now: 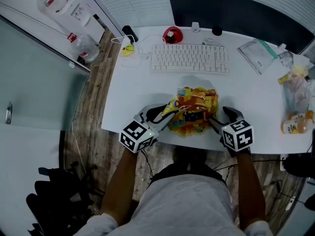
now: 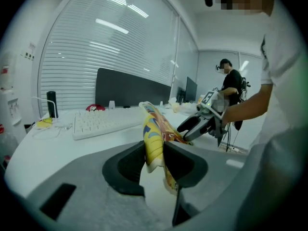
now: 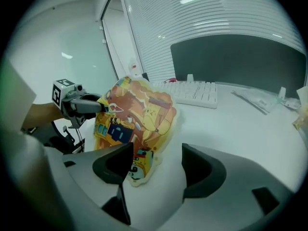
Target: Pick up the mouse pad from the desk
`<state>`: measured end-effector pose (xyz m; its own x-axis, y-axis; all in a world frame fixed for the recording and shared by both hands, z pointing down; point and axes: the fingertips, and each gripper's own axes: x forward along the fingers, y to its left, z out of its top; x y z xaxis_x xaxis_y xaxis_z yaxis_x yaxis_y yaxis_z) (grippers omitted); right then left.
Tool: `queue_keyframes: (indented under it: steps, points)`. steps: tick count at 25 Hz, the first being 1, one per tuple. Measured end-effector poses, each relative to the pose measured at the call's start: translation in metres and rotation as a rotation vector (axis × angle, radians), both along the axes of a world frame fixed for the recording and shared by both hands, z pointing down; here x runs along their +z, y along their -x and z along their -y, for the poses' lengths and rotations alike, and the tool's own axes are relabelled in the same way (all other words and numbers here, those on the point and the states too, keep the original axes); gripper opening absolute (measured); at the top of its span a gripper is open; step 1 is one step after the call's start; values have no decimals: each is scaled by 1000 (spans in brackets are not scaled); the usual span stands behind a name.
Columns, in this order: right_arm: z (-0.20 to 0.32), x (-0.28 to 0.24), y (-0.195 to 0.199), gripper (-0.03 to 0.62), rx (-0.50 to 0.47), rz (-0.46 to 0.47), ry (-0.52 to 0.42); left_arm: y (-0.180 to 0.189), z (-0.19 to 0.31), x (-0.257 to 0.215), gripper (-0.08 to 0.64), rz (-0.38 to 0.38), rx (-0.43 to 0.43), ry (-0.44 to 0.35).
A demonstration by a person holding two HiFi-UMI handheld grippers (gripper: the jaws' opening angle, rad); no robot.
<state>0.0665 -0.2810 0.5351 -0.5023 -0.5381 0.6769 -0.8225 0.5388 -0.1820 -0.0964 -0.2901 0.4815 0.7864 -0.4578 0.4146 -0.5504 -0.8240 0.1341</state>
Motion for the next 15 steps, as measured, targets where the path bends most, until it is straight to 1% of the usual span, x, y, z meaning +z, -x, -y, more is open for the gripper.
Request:
queue_keyframes:
  steps: [3,6,9,11,13,14,15]
  points:
    - [1,-6,0,276,-49,63,1,-3,-6,-14,129,-52,61,-37]
    - [1,-15,6,276,-96,153,-1,-6,-12,-24,127,-94,120,-43]
    - [0,-21,12,276,-138,219,-2,-10,-19,-34,126,-132,174,-40]
    - [-2,-26,19,276,-181,265,2,-11,-21,-38,124,-140,197,-41]
    - [-6,-33,26,273,-228,320,0,-11,-20,-39,124,-130,200,-48]
    - [-7,-37,27,257,-238,338,-10,-10,-18,-39,124,-123,195,-53]
    - [-7,-41,27,196,-239,349,-26,-8,-17,-39,124,-118,186,-58]
